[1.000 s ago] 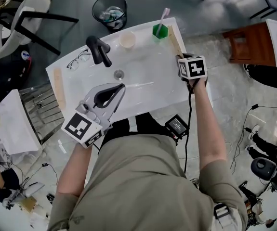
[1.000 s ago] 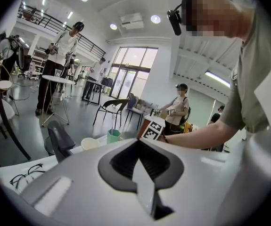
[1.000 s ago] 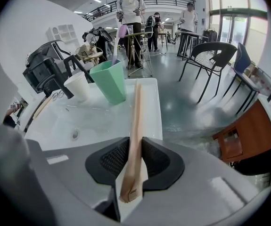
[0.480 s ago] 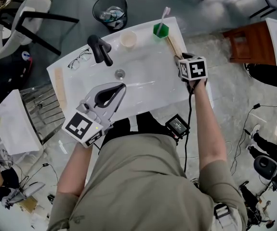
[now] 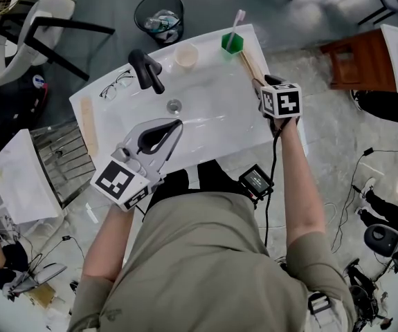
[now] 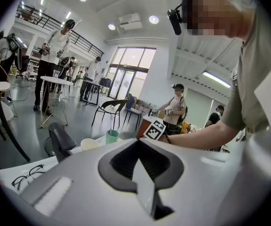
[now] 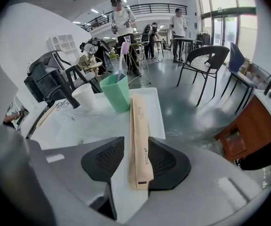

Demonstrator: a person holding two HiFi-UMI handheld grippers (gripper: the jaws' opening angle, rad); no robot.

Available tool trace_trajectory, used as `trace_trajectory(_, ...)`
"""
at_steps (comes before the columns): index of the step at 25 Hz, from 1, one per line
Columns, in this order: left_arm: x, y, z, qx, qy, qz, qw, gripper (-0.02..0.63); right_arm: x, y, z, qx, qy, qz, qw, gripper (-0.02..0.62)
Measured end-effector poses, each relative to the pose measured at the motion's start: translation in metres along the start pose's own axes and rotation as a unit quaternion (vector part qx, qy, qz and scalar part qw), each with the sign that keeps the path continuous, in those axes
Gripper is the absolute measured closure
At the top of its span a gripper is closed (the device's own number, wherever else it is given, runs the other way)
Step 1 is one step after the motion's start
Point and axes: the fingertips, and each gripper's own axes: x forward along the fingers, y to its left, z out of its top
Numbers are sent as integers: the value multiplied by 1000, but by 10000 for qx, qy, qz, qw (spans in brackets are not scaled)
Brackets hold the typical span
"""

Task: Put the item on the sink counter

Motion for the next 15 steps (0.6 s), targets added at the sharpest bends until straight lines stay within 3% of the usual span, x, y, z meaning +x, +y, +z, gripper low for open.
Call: trace_trajectory(15,-16,1,18,162,-127,-39,9998,600,-39,24,19,132,-405,74,9991,451)
